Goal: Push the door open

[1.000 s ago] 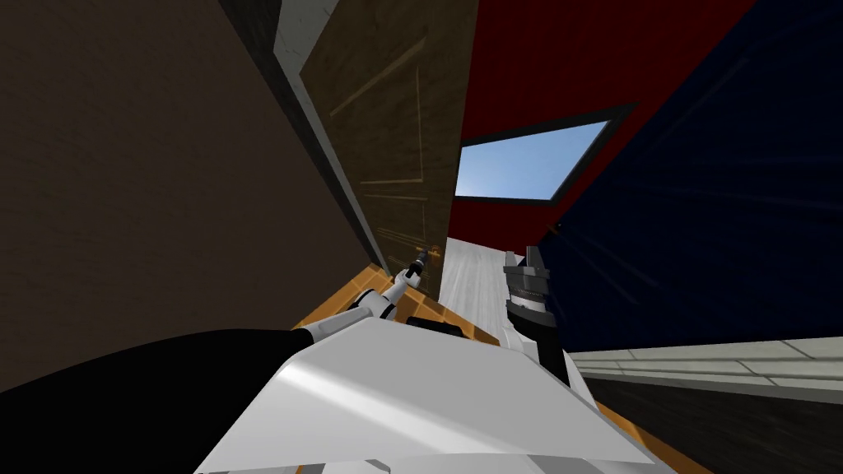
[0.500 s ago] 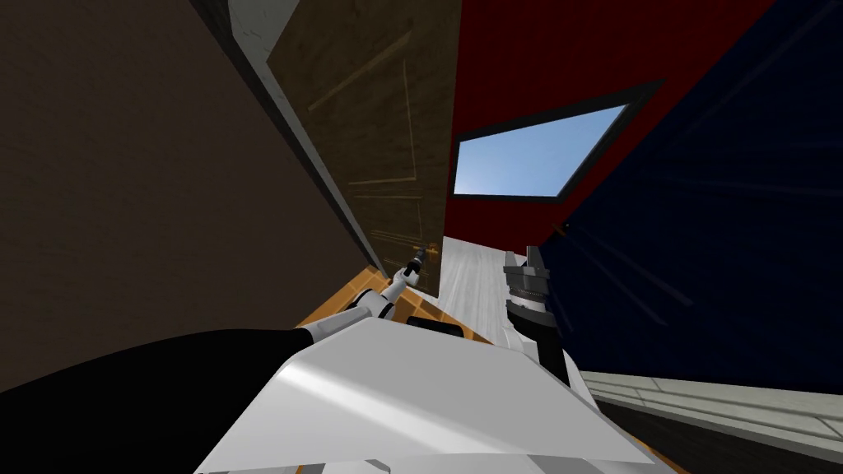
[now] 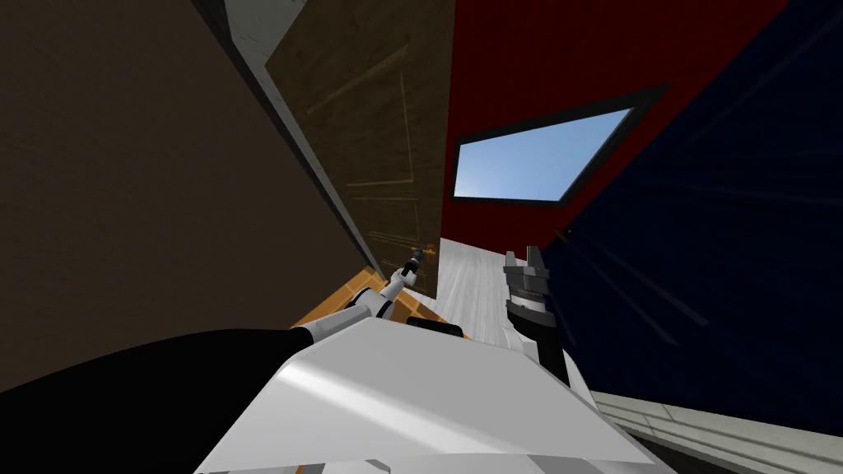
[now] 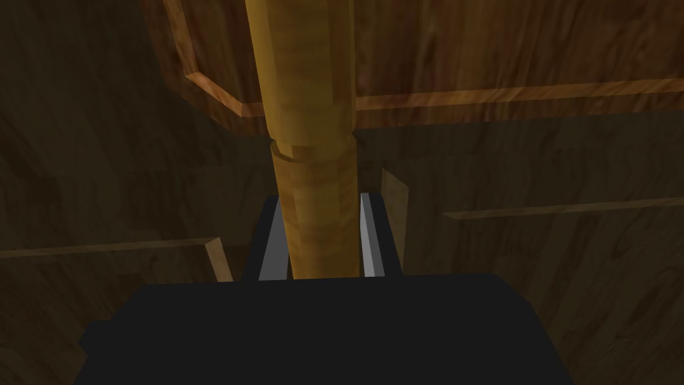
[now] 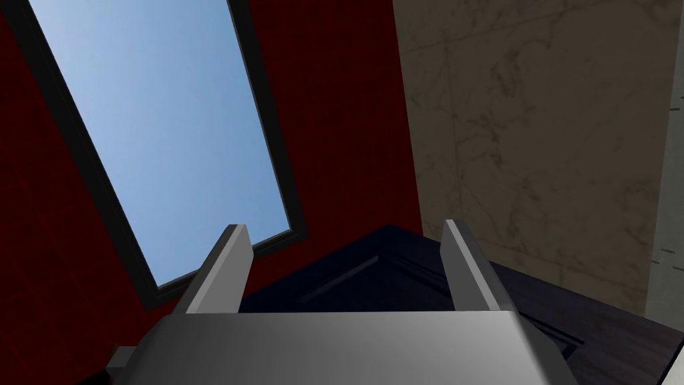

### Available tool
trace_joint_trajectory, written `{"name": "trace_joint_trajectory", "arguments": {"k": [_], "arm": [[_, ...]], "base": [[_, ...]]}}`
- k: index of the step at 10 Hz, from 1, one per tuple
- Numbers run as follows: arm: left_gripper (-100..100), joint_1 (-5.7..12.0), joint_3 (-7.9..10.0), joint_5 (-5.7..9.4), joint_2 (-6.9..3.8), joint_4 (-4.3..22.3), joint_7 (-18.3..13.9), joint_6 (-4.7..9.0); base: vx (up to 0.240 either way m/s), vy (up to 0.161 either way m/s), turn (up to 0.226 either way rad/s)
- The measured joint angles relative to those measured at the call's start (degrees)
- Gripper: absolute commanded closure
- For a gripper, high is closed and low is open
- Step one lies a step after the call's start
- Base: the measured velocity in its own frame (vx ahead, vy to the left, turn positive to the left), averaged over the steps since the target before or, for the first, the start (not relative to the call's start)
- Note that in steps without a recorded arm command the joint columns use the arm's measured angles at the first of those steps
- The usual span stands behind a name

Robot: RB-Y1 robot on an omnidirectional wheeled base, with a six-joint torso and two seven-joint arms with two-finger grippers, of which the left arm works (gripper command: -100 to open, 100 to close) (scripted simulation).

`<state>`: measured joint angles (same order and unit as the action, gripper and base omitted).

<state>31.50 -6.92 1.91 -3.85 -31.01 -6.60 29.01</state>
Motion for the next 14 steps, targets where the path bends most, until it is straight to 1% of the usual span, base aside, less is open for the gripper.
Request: {"name": "trace_joint_trajectory", "arguments": {"k": [1,2,3,5,6,7,8,9,10,11,12,14], "arm": [[100,-1.12,0.5,0.12,-0.25,-1.88,0.29,-0.69],[100,-0.58,1.21,0.35,-0.3,-1.07,0.72,-0.4],[100,-1.62,1.88,0.5,-0.54,-3.03,1.24,-1.09],[100,-1.24,2.54,0.74,-0.86,-3.07,1.56,-1.15],[100,-0.78,2.6,0.78,-0.91,-2.41,1.5,-0.89],[100,-0.08,2.65,0.83,-0.88,-1.07,1.42,-0.24],[100,-1.64,2.96,0.89,-0.99,-3.36,1.62,-1.24],[100,-0.02,3.62,1.2,-1.13,-0.12,1.74,-0.43],[100,0.67,4.28,1.46,-1.3,2.02,1.85,0.79],[100,-0.28,4.63,1.52,-1.49,0.41,2.08,0.38],[100,-0.65,5.1,1.66,-1.69,-0.39,2.32,-0.1],[100,-0.31,6.49,2.11,-1.81,0.55,3.13,0.39]], "base": [[0.15,-0.141,0.071],[0.149,-0.171,0.062],[0.105,-0.108,0.057],[0.027,-0.014,-0.011],[-0.013,0.016,-0.021],[0.057,-0.099,0.047],[0.085,-0.13,0.084],[0.121,-0.114,0.086],[0.094,-0.098,0.037],[0.115,-0.118,0.05],[0.129,-0.124,0.074],[0.169,-0.166,0.07]]}}
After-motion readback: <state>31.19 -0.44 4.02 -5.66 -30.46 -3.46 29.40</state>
